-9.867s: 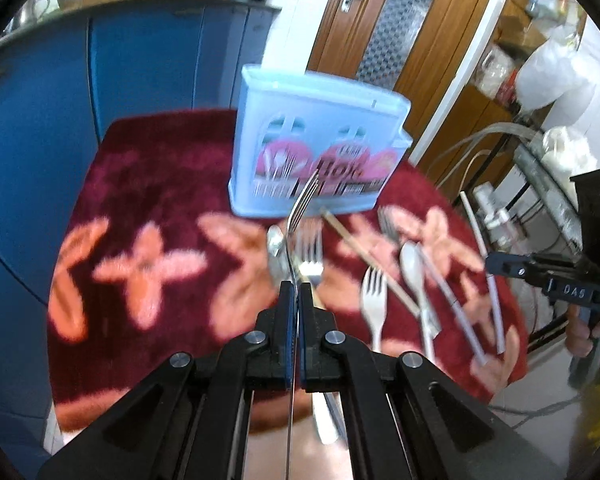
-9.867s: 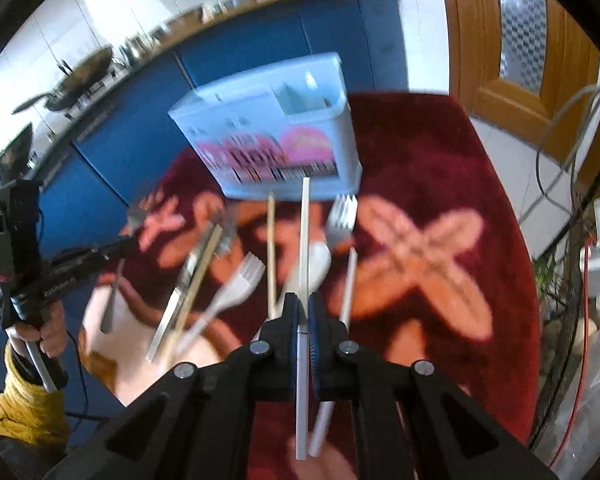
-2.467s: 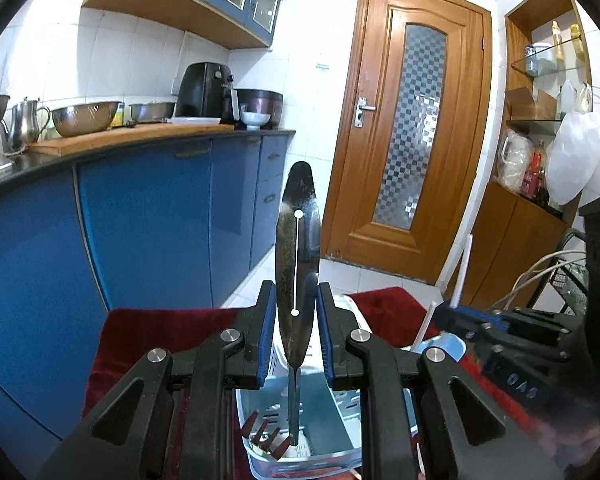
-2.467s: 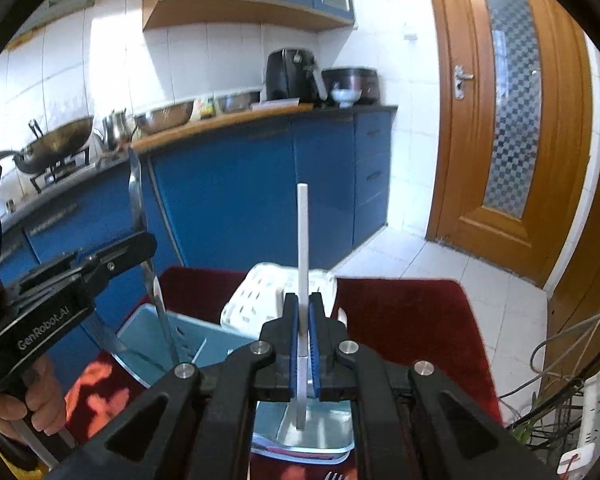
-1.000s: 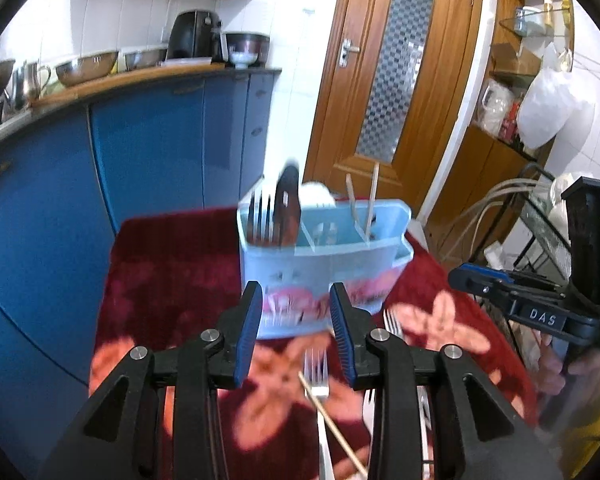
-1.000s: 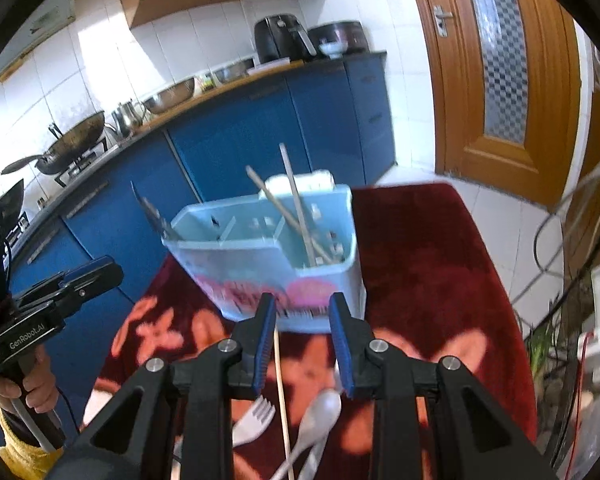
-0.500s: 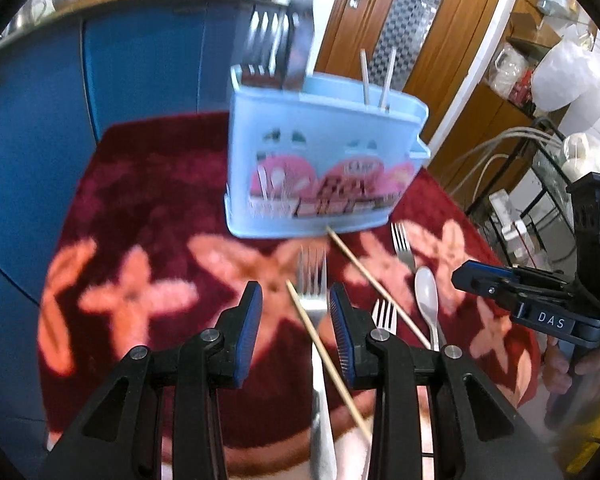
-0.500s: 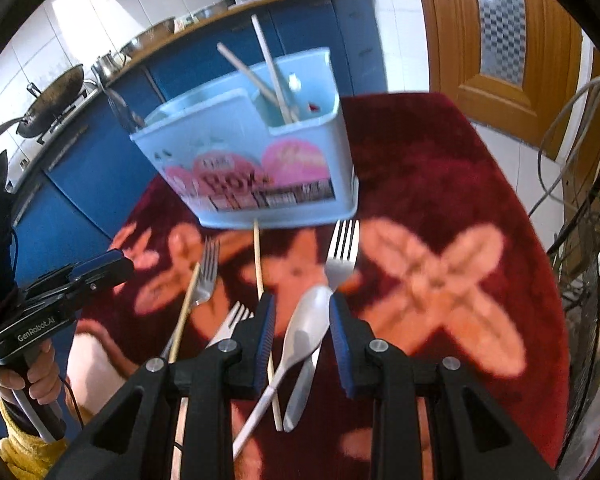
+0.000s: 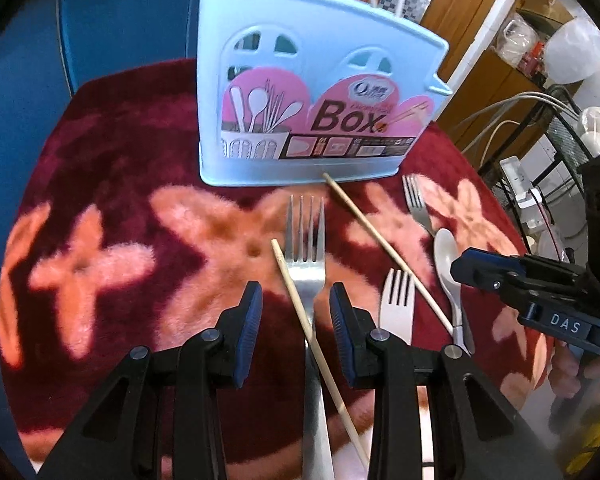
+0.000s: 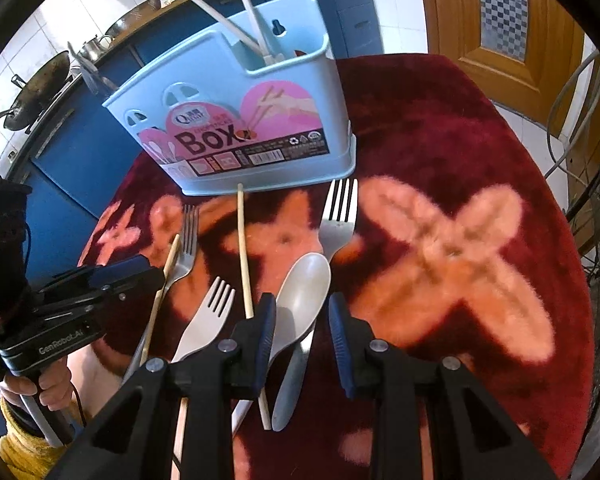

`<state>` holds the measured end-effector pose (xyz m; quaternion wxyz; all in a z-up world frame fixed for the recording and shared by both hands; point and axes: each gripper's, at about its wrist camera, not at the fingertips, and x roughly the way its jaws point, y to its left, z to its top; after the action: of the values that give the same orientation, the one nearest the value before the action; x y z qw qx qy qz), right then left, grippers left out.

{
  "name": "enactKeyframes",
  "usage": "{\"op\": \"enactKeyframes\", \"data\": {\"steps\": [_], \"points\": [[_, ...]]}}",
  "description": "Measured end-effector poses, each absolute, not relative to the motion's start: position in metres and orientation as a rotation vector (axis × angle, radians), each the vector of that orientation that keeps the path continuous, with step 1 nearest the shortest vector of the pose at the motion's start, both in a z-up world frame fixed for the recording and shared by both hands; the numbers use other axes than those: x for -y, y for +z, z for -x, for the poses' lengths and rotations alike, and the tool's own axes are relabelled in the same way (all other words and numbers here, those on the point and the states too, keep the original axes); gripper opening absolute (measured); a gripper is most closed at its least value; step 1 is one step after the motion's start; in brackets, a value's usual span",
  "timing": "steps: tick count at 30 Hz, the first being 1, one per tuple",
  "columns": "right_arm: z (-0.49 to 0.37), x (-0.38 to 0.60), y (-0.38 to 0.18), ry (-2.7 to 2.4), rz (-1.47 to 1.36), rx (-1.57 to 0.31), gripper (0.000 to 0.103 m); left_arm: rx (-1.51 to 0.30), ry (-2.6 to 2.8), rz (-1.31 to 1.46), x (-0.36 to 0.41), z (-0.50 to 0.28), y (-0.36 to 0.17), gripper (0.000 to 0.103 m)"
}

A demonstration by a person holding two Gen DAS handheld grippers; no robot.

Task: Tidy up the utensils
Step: 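Grasp a wooden chopstick with the left gripper while the right grasps a white plastic spoon, then lift the chopstick with the left tool toward the Box while the right lifts the spoon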

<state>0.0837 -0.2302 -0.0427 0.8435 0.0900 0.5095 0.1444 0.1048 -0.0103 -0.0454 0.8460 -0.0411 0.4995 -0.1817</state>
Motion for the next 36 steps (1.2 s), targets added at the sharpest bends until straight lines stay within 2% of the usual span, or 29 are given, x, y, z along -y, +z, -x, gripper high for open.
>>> {"op": "enactKeyframes", "data": {"steps": [7, 10, 12, 14, 23, 36], "points": [[-0.090, 0.230, -0.051, 0.318, -0.216, -1.089, 0.030, -1.095, -0.409, 0.166, 0.003, -0.115, -0.057, 0.009], [-0.092, 0.229, -0.052, 0.319, -0.221, -1.086, 0.027, -1.100, -0.416, 0.188, 0.000, -0.117, -0.059, 0.004], [-0.092, 0.229, -0.052, 0.313, -0.218, -1.080, 0.015, -1.095, -0.413, 0.196, -0.001, -0.116, -0.059, 0.003], [-0.092, 0.231, -0.050, 0.313, -0.214, -1.069, 0.010, -1.087, -0.411, 0.203, -0.004, -0.115, -0.057, 0.003], [-0.082, 0.235, -0.033, 0.338, -0.232, -0.993, 0.006, -1.010, -0.418, 0.239, -0.015, -0.105, -0.033, 0.002], [-0.055, 0.235, 0.033, 0.323, -0.208, -0.660, 0.004, -0.721, -0.454, 0.193, 0.000, -0.082, 0.039, 0.002]]}}
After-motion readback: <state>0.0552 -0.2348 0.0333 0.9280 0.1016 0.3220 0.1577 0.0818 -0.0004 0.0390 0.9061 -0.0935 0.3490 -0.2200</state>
